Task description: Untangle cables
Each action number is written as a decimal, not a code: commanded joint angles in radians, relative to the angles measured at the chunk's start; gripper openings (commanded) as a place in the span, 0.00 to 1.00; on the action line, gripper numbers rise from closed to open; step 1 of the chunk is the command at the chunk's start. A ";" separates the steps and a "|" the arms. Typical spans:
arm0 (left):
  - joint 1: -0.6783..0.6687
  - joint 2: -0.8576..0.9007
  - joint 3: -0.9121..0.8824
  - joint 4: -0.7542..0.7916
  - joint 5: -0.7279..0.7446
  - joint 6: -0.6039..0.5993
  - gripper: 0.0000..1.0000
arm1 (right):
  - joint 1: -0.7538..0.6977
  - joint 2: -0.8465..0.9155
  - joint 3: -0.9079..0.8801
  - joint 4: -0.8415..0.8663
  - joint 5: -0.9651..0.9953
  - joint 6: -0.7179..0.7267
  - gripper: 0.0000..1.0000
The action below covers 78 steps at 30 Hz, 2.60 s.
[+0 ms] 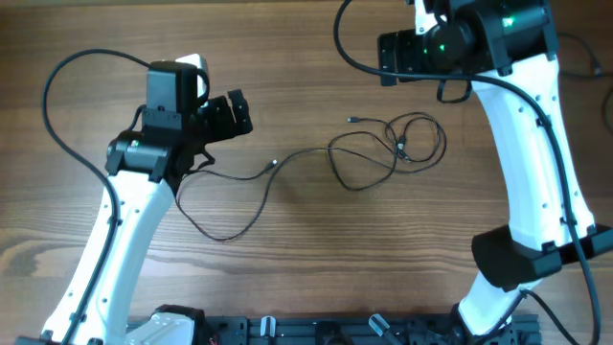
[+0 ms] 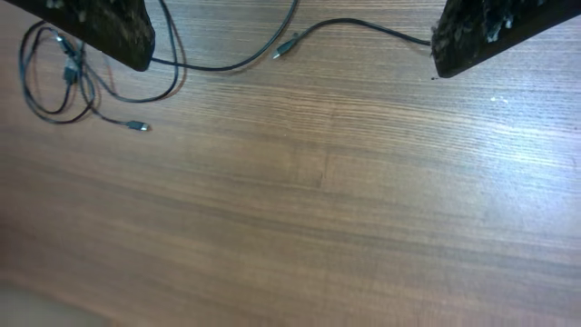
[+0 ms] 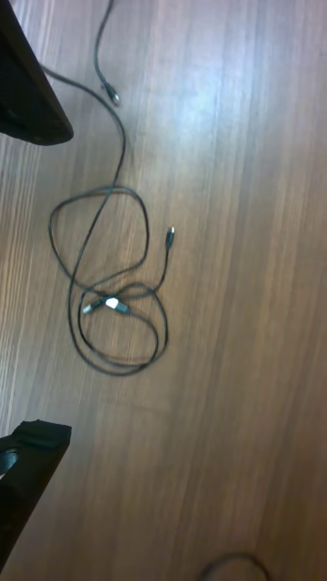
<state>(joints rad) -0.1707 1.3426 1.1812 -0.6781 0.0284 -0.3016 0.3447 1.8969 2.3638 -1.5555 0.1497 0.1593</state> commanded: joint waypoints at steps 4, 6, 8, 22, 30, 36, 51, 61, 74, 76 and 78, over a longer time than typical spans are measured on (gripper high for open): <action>0.006 -0.035 0.004 0.000 0.015 0.010 1.00 | 0.003 -0.258 -0.290 0.010 0.113 0.031 1.00; 0.006 -0.035 0.004 -0.004 0.015 0.010 1.00 | 0.003 -0.380 -0.551 0.096 0.145 0.053 1.00; 0.006 -0.035 0.004 -0.013 0.015 0.034 1.00 | 0.003 -0.490 -0.755 0.171 0.134 0.053 1.00; 0.005 -0.035 0.004 -0.014 0.048 0.166 1.00 | 0.003 -0.583 -1.351 0.712 -0.375 -0.030 1.00; 0.005 -0.035 0.004 -0.024 0.106 0.264 1.00 | 0.003 -0.229 -1.351 0.996 -0.489 -0.188 1.00; 0.005 -0.035 0.004 -0.046 0.105 0.321 1.00 | -0.002 -0.185 -1.351 1.131 -0.484 -0.265 1.00; 0.005 -0.035 0.004 -0.058 0.102 0.320 1.00 | -0.043 -0.053 -1.351 1.218 -0.496 -0.310 0.83; 0.005 -0.035 0.004 -0.085 0.101 0.321 1.00 | -0.043 -0.143 -1.296 1.160 -0.518 -0.124 0.04; 0.005 -0.035 0.004 -0.106 0.124 0.320 1.00 | -0.043 -0.619 -0.766 0.449 0.069 0.012 0.04; 0.005 -0.035 0.004 -0.106 0.135 0.320 1.00 | -0.043 -0.644 -0.659 0.365 0.132 0.028 0.04; 0.005 -0.035 0.004 -0.106 0.140 0.320 1.00 | -0.043 -0.664 -0.552 0.311 0.178 0.027 0.04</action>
<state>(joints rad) -0.1707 1.3209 1.1812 -0.7856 0.1432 -0.0002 0.3019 1.2819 1.6905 -1.2133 0.2085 0.1577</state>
